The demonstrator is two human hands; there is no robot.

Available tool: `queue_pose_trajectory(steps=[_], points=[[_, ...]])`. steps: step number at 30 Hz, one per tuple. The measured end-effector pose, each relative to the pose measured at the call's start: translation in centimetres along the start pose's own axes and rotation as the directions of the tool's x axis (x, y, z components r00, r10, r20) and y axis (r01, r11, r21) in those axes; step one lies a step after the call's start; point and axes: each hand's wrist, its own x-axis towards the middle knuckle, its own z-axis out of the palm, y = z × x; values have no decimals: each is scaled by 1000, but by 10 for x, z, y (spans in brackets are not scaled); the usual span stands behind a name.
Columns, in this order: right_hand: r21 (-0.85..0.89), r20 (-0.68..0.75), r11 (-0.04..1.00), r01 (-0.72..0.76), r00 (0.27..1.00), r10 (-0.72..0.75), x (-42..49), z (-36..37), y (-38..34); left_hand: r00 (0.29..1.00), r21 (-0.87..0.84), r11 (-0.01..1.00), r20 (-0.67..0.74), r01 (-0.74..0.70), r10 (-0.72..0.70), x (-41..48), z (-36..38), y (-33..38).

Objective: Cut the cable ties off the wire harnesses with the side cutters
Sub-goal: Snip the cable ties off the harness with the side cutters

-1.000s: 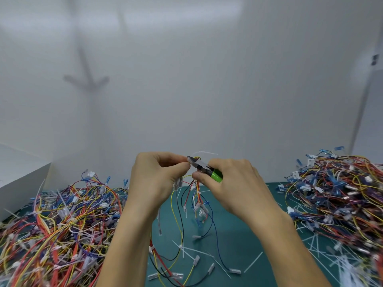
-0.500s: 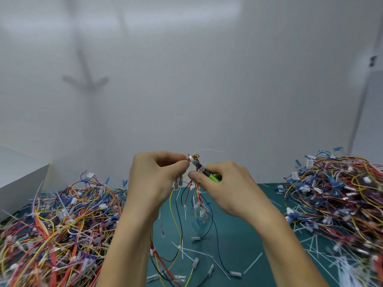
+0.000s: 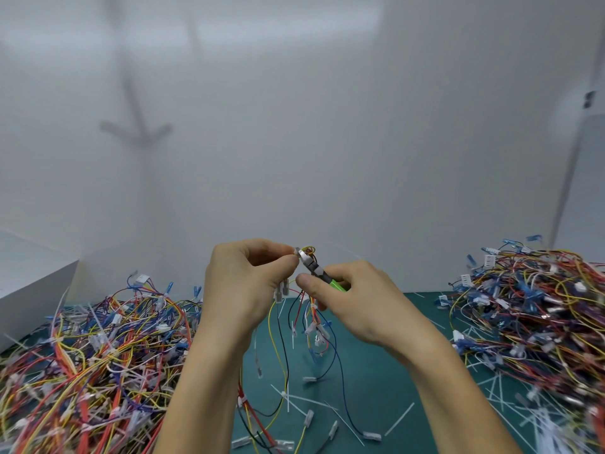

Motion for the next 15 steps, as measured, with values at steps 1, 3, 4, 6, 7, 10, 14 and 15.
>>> queue_pose_trajectory(steps=[1,3,4,6,7,10,14,15], points=[[-4,5,1000,4,1000,-4,0,0,0,1000,3,1000,0,0,0,0,0,0],[-10,2,1000,5,1000,-5,0,1,-2,1000,4,1000,-3,-1,1,1,-1,-1],[-9,-1,1000,3,1000,-3,-1,1,-2,1000,7,1000,-5,-2,2,1,-1,-2],[-7,1,1000,-1,1000,1,-1,1,-3,1000,12,1000,-5,-3,3,1,-1,-2],[-10,1,1000,-3,1000,3,-1,1,-3,1000,13,1000,-5,-4,4,2,-2,-3],[-16,6,1000,-9,1000,9,-2,1,-3,1000,10,1000,2,-12,12,2,-2,-3],[154,56,986,-57,997,49,-3,1,-6,1000,-56,998,9,-5,6,2,0,-2],[237,74,969,-73,996,57,-3,2,-7,1000,-90,996,11,6,-5,2,0,-2]])
